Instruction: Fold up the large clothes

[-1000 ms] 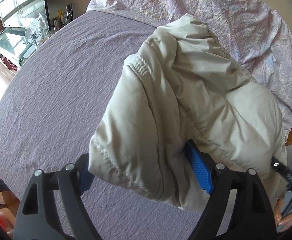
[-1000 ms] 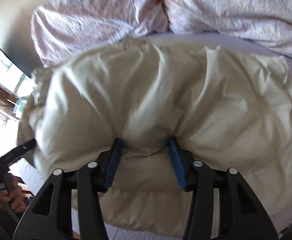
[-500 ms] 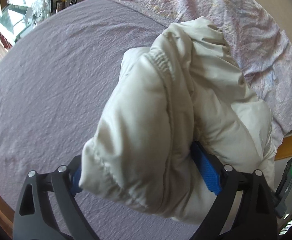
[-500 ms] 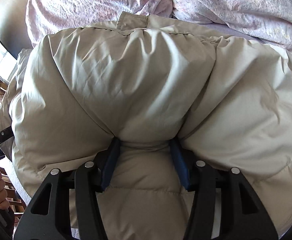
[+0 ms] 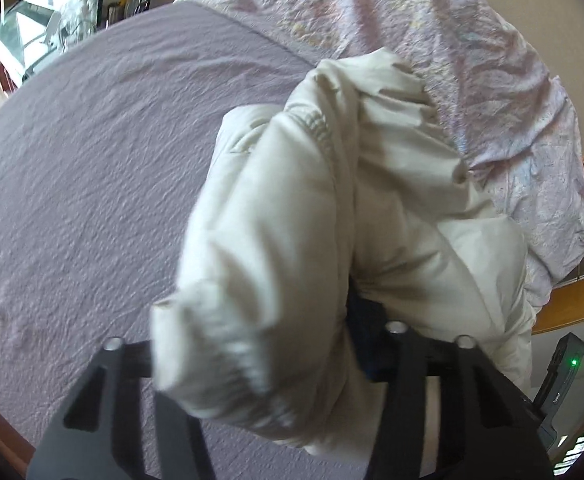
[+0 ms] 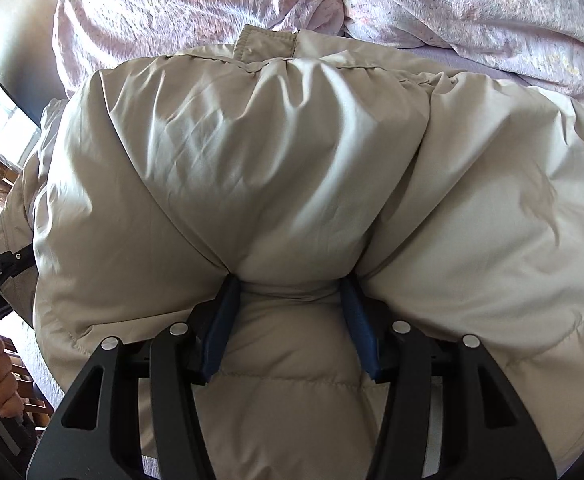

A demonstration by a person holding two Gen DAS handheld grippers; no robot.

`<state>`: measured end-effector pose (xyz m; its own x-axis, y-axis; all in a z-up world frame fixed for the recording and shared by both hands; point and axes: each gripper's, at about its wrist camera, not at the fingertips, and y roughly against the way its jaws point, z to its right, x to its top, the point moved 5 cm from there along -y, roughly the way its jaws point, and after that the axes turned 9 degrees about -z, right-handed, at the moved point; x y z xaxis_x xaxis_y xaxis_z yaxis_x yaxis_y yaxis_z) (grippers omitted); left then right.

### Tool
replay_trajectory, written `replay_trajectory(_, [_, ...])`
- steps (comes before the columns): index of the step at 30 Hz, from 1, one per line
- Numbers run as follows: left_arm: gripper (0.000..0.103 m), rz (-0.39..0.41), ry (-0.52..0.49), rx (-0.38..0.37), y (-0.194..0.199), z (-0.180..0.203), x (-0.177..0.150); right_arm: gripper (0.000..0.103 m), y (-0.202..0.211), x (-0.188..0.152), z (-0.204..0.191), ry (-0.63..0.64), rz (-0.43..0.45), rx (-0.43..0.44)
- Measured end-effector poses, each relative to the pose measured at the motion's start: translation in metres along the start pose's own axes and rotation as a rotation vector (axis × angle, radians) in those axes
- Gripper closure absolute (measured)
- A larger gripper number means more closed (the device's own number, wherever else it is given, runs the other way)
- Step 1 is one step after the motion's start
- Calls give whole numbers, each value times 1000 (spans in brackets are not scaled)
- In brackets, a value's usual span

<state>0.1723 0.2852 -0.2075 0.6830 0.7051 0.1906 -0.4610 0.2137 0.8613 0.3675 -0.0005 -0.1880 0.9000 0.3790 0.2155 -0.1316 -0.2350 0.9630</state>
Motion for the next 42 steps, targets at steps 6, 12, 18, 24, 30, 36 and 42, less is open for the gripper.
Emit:
replay_trajectory(6, [73, 32, -56, 14, 19, 20, 4, 49, 1, -2, -1, 5, 4, -3])
replay_trajectory(12, [76, 95, -129, -56, 52, 60, 6, 49, 1, -2, -1, 6, 7, -2])
replay_trajectory(18, [76, 134, -248, -152, 84, 120, -9, 49, 2, -2, 1, 4, 10, 9])
replay_trajectory(24, [76, 139, -382, -219, 98, 183, -40, 49, 4, 0, 7, -4, 9, 37])
replay_trajectory(30, [75, 118, -498, -264, 97, 235, -72, 49, 9, 4, 17, -5, 10, 72])
replay_trajectory(36, [74, 106, -586, -262, 90, 276, -100, 49, 28, -5, 39, -9, 24, 65])
replay_trajectory(42, [74, 70, -648, -263, 75, 315, -131, 49, 70, -23, 83, -34, 127, 17])
